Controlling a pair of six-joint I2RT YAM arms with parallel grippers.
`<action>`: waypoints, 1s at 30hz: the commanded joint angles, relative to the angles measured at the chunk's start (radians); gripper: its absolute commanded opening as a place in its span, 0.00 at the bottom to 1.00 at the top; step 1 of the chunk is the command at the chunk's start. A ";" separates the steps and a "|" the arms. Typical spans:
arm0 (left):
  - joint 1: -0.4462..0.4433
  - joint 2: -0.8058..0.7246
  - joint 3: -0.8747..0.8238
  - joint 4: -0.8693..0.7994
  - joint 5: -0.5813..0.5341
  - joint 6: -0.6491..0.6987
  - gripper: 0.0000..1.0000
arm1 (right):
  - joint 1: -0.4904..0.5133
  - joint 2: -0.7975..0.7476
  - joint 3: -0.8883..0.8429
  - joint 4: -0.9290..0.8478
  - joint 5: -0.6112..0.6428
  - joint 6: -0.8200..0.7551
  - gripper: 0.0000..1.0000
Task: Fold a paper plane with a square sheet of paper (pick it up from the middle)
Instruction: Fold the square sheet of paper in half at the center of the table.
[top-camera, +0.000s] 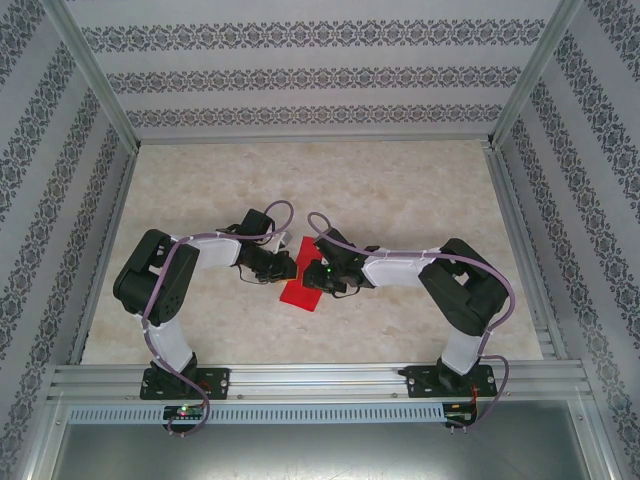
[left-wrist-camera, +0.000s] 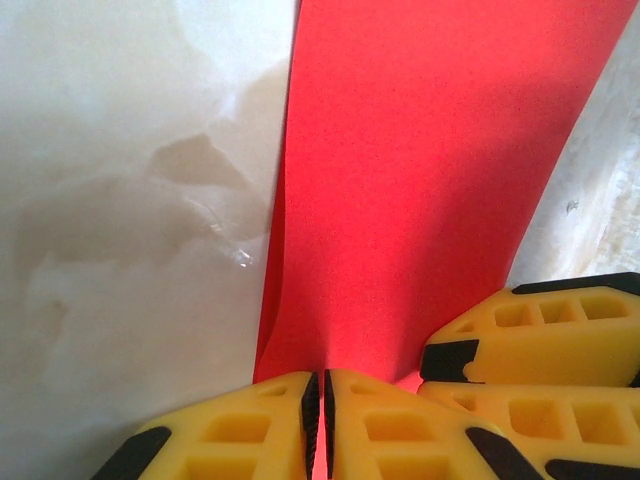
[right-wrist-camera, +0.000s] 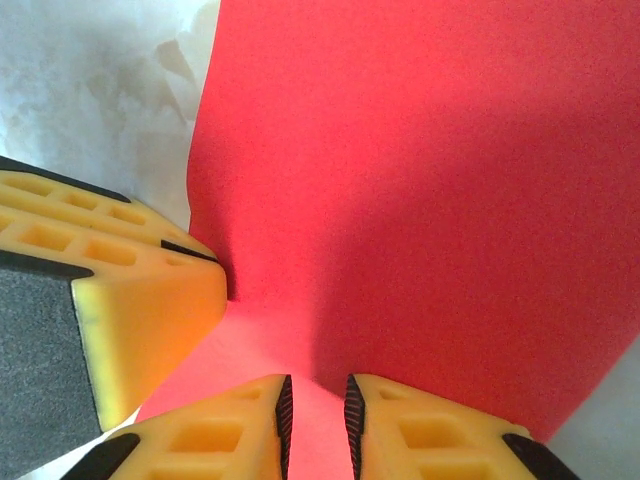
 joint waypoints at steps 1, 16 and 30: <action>-0.031 0.122 -0.046 -0.043 -0.216 0.055 0.16 | 0.008 -0.001 -0.036 -0.130 0.059 -0.039 0.25; -0.035 0.129 -0.042 -0.049 -0.214 0.057 0.17 | 0.019 -0.005 -0.047 0.107 -0.082 0.048 0.25; -0.035 0.142 -0.035 -0.063 -0.225 0.062 0.17 | 0.021 -0.052 -0.117 -0.187 -0.024 -0.076 0.26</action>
